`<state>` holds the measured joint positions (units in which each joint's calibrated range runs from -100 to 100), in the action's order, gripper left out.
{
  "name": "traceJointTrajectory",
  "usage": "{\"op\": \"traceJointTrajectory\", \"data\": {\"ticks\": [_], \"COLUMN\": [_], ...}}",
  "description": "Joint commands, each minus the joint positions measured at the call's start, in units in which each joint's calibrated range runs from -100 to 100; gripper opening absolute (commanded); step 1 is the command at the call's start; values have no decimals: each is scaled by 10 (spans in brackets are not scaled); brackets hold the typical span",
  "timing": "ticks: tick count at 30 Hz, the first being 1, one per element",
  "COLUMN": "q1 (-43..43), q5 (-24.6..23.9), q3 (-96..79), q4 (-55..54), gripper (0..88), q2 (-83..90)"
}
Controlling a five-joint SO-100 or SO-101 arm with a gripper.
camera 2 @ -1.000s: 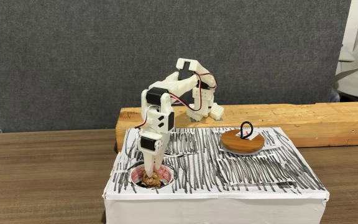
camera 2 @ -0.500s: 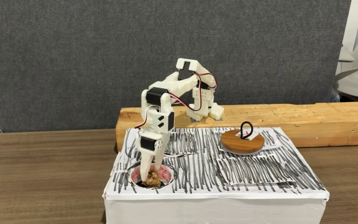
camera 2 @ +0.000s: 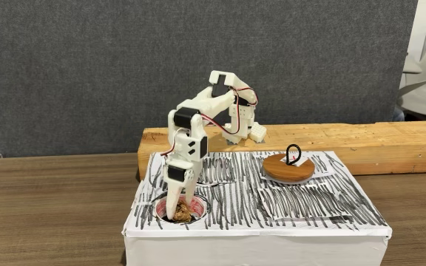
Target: Pick the brown debris from the hole.
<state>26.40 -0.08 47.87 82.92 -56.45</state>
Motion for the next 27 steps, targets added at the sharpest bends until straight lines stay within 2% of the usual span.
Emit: {"op": "traceJointTrajectory", "data": {"ticks": [1,12,27], "q1": [7,48,55], "q5": [-2,0,-2], "q3": [1,2,2], "q4": [5,5,3], "gripper": [307,307,307], "q2": [-23,-63,-137]}}
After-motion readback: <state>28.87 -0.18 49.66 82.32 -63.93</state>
